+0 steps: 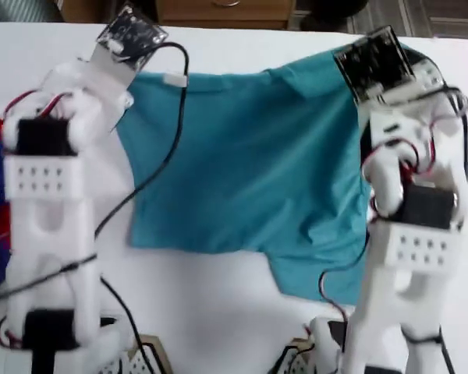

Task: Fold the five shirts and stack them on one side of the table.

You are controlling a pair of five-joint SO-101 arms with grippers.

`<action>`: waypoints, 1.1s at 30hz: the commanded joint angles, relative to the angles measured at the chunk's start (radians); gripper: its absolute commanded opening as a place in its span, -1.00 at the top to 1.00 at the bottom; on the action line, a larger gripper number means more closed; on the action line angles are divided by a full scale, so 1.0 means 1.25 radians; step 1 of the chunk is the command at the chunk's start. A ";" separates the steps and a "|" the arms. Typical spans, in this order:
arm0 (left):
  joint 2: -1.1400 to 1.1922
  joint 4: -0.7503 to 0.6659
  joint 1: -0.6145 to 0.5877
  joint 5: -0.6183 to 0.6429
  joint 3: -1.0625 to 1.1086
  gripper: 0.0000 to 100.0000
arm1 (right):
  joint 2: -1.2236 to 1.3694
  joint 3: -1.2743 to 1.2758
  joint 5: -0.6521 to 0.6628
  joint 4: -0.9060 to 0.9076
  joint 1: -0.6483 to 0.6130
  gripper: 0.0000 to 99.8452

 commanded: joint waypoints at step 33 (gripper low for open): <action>0.528 -0.252 0.025 0.052 -0.051 0.95 | 0.605 -0.210 -0.004 -0.053 -0.014 0.96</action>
